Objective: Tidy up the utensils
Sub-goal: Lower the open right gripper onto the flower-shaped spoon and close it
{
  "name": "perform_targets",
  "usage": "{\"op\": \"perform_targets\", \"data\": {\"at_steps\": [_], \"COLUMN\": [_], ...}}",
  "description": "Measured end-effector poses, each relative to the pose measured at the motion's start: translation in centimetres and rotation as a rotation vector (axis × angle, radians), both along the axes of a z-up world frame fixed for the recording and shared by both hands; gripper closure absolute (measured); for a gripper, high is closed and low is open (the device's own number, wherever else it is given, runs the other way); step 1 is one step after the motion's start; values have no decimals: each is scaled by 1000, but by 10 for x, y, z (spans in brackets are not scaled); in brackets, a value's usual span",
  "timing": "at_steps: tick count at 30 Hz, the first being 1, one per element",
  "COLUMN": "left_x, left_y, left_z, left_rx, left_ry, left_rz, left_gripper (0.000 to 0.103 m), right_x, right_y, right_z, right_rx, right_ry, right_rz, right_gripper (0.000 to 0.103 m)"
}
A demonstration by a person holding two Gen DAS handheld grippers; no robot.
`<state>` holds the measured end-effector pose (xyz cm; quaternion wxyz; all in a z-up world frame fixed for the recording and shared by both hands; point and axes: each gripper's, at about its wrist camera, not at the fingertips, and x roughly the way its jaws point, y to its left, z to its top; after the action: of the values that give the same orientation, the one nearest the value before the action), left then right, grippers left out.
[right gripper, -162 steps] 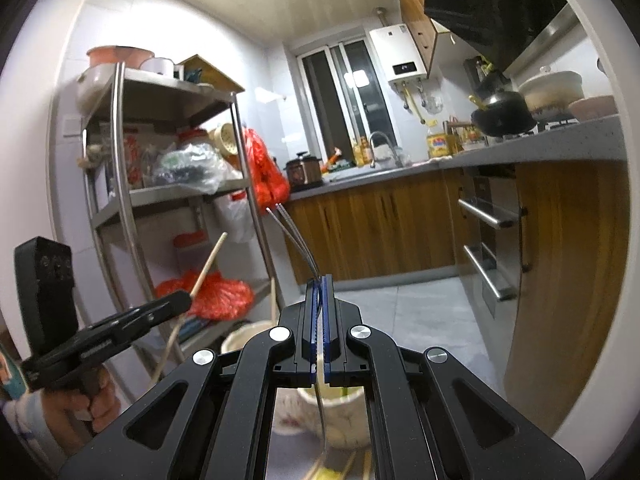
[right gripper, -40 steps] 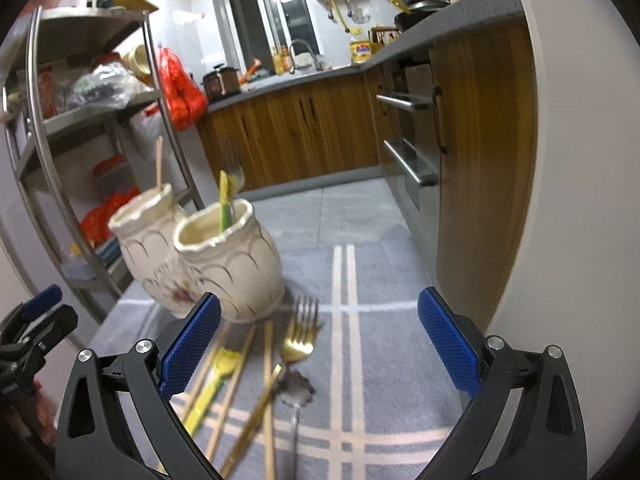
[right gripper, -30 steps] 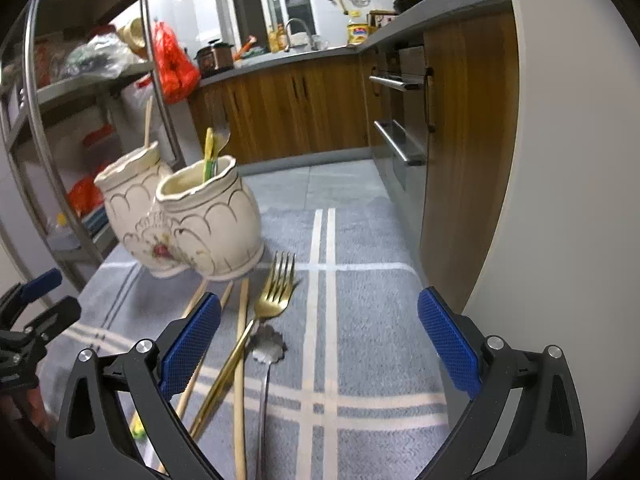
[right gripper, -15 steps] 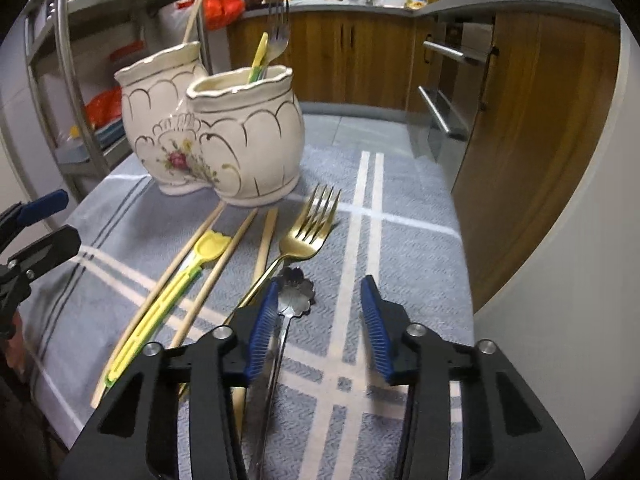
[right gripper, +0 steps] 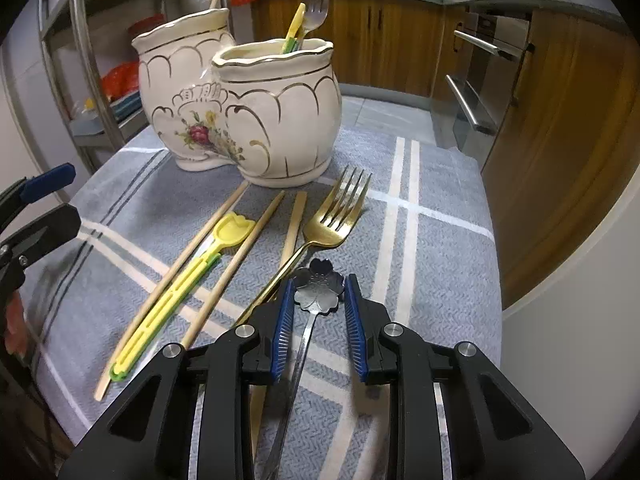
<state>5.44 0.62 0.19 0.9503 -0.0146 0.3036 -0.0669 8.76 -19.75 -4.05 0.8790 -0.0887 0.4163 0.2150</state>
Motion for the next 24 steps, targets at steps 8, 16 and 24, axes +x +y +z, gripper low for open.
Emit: {"op": "perform_targets", "data": {"at_steps": [8, 16, 24], "left_x": [1, 0, 0], "left_y": [-2, -7, -6], "left_z": [-2, -3, -4], "left_rx": [2, 17, 10], "left_ry": [3, 8, 12], "left_rz": [8, -6, -3], "left_gripper": [6, 6, 6], "right_x": [-5, 2, 12], "right_y": [-8, -12, -19], "right_z": [7, 2, -1], "right_rx": [59, 77, 144], "right_ry": [-30, 17, 72], "right_rz": [1, 1, 0], "right_gripper": [99, 95, 78]}}
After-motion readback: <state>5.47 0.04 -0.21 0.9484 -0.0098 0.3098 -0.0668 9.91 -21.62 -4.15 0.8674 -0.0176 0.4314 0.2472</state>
